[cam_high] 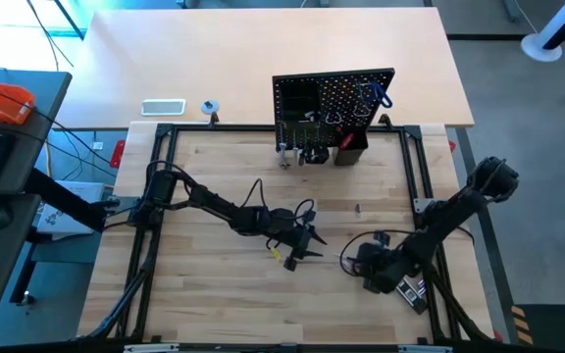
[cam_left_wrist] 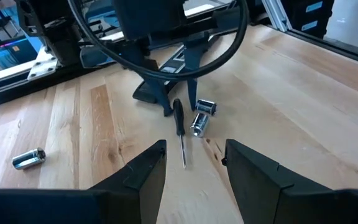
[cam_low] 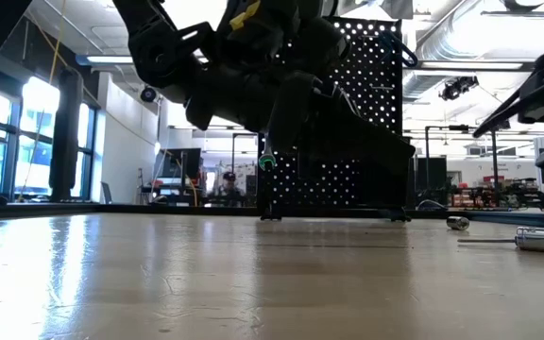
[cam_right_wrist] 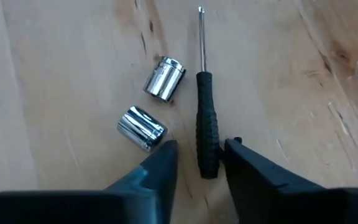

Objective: Hang tools onto peg board
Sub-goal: Put the black screwdriver into the top black bin on the peg board

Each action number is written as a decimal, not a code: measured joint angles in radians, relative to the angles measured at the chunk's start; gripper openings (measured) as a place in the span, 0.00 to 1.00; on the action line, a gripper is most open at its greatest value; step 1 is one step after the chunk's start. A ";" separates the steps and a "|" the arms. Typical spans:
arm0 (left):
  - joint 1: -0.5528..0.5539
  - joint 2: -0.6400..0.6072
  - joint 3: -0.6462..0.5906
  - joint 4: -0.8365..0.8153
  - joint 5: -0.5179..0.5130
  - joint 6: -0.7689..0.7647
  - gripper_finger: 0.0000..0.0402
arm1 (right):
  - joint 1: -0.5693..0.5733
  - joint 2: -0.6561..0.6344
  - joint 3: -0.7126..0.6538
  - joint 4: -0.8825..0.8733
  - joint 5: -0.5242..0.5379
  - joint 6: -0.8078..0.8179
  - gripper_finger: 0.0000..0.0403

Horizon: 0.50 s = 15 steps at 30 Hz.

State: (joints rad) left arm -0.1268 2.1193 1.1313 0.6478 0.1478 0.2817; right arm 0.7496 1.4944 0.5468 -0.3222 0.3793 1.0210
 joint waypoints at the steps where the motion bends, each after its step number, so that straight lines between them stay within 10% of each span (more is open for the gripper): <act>1: 0.000 0.000 0.000 -0.001 0.000 0.000 0.39 | -0.005 0.001 0.001 -0.002 -0.010 0.000 0.28; 6: 0.000 0.000 0.000 -0.014 -0.002 0.008 0.39 | -0.011 0.002 0.000 0.001 -0.025 -0.001 0.05; 15: 0.023 -0.020 0.000 -0.107 -0.027 0.058 0.39 | -0.013 -0.022 0.050 -0.108 0.023 0.015 0.03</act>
State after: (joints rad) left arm -0.1041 2.0994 1.1309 0.5413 0.1211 0.3400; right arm 0.7364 1.4728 0.5973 -0.4299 0.4026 1.0356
